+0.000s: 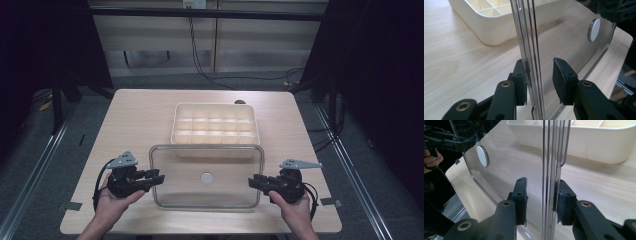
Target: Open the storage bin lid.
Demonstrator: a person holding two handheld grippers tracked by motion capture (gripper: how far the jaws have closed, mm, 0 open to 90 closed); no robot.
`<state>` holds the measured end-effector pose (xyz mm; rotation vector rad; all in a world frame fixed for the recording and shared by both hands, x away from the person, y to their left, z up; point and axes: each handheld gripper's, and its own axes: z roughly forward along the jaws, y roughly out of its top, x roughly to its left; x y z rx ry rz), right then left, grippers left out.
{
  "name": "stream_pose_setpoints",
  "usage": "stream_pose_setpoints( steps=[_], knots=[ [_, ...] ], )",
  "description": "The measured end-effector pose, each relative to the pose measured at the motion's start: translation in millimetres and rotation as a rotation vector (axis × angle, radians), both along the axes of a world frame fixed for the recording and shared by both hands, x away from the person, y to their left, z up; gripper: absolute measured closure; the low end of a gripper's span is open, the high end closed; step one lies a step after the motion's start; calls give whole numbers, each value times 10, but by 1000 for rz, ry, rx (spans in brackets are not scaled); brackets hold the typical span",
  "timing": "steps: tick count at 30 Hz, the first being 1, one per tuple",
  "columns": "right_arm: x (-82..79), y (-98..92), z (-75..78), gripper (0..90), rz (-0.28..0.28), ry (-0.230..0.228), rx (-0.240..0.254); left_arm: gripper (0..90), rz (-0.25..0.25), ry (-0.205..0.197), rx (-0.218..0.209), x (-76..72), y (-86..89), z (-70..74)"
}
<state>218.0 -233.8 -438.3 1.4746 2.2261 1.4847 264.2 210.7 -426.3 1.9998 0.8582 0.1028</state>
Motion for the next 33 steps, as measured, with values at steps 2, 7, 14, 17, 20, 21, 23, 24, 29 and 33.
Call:
stream_pose_setpoints(
  steps=[2,7,14,17,20,21,23,24,29,33],
  knots=[
    [-40,-3,-1,659,0,5,5,653,-4,-7,4,-42,-6,18],
    [-116,-5,-16,658,5,15,-2,655,-6,-8,13,-102,-13,18],
    [-193,8,-111,661,6,37,26,653,-8,24,14,-175,19,-77],
    [-217,-2,-120,667,3,31,32,654,-27,31,9,-177,31,-110],
    [-233,-4,-156,667,-4,41,26,653,-27,35,4,-177,17,-138],
    [-227,-11,-172,666,-5,46,29,653,-26,37,2,-175,12,-145],
    [-214,-23,-201,663,-8,50,30,654,-28,36,4,-170,-1,-151],
    [-205,-22,-215,657,-8,52,22,653,-27,34,5,-168,-12,-155],
    [-160,11,-239,618,-21,48,-41,598,-30,28,56,-132,-92,-198],
    [-98,-10,-251,617,-26,59,-39,596,-37,48,54,-52,-100,-215]
  ],
)
